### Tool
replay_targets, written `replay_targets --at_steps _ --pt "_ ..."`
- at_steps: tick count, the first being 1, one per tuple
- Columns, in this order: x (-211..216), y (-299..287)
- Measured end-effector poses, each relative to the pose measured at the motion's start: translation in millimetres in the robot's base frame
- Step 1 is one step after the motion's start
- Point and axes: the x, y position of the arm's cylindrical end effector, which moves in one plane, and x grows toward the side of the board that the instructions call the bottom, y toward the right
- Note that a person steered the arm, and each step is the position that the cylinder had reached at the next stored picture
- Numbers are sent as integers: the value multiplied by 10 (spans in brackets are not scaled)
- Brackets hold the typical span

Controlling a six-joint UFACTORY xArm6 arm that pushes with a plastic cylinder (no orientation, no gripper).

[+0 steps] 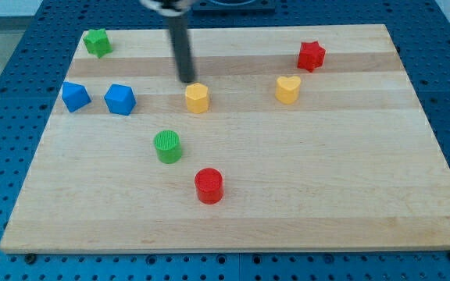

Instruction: Move your arm to the yellow heart

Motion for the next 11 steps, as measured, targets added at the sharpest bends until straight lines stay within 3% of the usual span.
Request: replay_targets --at_steps 1,2,11 --pt "0 964" --pt "-27 1436" --pt "81 1627"
